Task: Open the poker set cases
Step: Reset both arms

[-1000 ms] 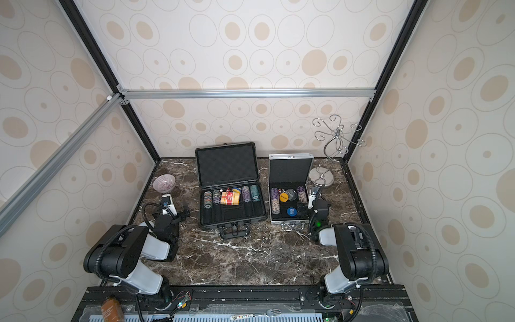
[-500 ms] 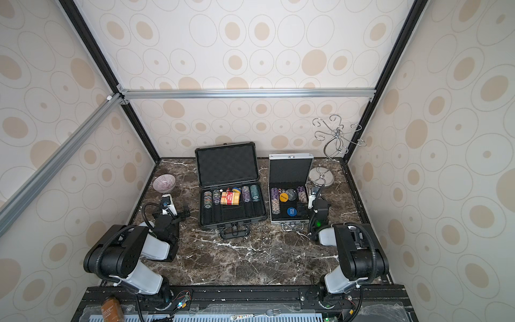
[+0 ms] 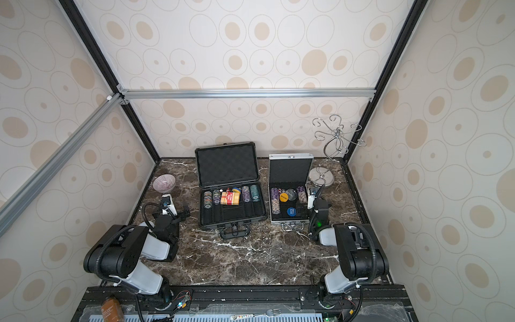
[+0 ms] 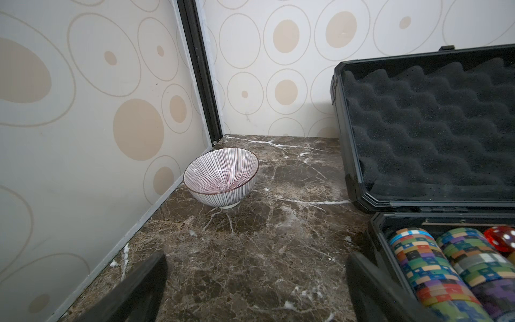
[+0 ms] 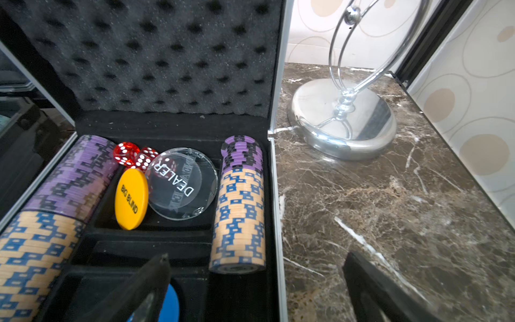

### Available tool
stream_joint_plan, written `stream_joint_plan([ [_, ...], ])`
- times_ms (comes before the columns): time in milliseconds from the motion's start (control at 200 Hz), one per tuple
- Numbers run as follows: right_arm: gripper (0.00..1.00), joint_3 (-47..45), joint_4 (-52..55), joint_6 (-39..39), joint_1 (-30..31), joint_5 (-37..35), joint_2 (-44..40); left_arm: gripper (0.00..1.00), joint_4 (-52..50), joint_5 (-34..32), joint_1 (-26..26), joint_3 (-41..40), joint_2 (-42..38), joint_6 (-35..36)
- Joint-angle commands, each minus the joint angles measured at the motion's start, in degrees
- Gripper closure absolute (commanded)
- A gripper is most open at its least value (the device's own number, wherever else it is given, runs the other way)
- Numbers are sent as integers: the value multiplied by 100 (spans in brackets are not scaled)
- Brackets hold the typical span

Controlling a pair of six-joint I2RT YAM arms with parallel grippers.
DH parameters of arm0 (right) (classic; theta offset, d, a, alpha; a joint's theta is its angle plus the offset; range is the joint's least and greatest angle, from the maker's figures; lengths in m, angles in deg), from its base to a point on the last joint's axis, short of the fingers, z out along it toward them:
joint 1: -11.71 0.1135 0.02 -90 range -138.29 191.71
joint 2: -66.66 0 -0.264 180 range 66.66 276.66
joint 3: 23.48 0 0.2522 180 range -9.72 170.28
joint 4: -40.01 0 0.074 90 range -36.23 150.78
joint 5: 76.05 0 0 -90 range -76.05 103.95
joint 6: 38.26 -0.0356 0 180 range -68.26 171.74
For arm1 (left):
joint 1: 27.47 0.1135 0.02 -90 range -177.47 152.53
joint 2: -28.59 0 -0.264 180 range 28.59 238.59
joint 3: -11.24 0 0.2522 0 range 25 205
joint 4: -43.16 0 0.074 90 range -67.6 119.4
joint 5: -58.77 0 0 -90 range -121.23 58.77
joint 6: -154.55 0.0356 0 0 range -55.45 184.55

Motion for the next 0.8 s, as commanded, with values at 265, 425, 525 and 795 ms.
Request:
stream_joint_plan([
  [265, 0, 49, 5, -11, -58, -87, -38, 0, 2, 3, 45, 107, -23, -33],
  [425, 0, 49, 8, -15, -55, -88, -38, 0, 6, 9, 45, 108, -23, -32],
  [525, 0, 49, 8, -19, -57, -86, -35, 0, 54, 4, 37, 89, -32, -20],
  [795, 0, 83, 45, -22, -59, -41, -17, 0, 46, 3, 38, 90, -32, -19],
])
